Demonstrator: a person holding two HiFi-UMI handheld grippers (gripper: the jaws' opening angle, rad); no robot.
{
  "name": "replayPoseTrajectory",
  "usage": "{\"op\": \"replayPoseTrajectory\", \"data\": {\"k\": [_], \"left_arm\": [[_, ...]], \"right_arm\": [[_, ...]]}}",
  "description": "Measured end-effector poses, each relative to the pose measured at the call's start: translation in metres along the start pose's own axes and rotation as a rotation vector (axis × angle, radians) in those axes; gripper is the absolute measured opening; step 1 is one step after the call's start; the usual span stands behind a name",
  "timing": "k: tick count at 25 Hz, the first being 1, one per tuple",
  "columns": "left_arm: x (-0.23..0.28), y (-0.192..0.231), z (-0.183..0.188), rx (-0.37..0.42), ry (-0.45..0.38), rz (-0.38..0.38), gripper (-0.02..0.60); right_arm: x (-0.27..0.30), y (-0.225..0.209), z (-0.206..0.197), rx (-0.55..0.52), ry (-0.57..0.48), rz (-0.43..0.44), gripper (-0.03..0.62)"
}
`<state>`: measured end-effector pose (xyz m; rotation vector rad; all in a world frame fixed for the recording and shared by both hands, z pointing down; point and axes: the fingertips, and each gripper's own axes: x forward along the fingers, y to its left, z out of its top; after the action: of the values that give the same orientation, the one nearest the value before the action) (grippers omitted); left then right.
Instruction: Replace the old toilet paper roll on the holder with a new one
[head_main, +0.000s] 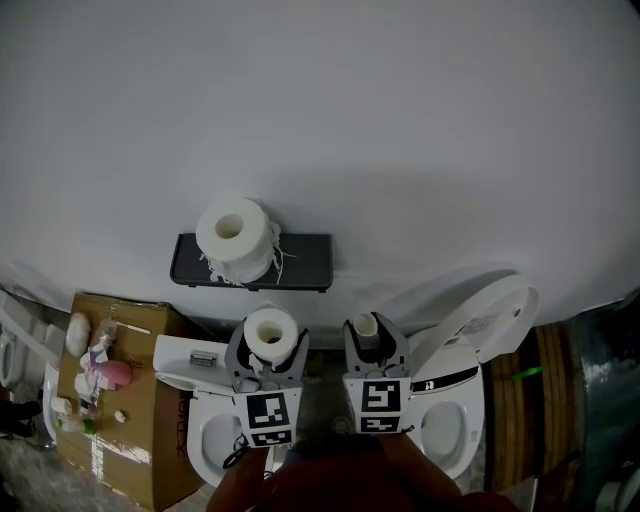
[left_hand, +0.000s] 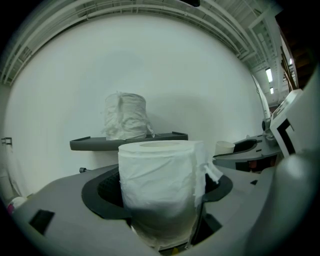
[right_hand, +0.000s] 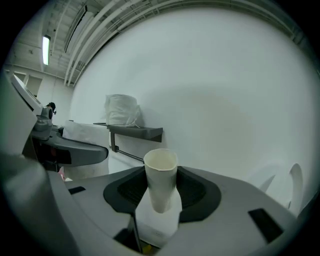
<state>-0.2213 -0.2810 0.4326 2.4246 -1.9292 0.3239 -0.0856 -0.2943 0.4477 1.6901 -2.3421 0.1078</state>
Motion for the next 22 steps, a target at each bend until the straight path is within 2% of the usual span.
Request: {"op": "replayPoseTrajectory", "data": {"k": [5,9,11,14,18,20,22], "left_arm": [[0.007,-0.011,-0.005,-0.039,0.021,-0.039,0.433],[0.021,-0.038,-0.016,-0.106,0.053,-0.122,0.433],[0.029,-0.054,-0.021,-0.164,0.077,-0.176,0.433],[0.042,-0.079,-0.031,-0.293,0.155,-0.277,0.433],[0.060,-0.106,-0.043,-0.485,0.252,-0.376,0.434],[0.070,-0.117,-0.048,-0.617,0.286,-0.422,0.433],[0.081,-0.122,-0.052,-0.764,0.303,-0.436,0.433]], "right_arm": [[-0.005,-0.010,-0.001,-0.018,0.000,-0.019,0.186],[-0.013,-0.025,-0.001,-0.003,-0.009,-0.050,0.186],[-0.018,-0.034,-0.001,0.007,-0.011,-0.066,0.186],[-0.026,-0.049,-0.002,0.009,-0.013,-0.099,0.186],[-0.036,-0.069,-0.005,0.032,-0.009,-0.132,0.186],[-0.041,-0.077,-0.008,0.030,-0.005,-0.151,0.187],[-0.044,-0.085,-0.010,0.033,-0.003,-0.165,0.187]]}}
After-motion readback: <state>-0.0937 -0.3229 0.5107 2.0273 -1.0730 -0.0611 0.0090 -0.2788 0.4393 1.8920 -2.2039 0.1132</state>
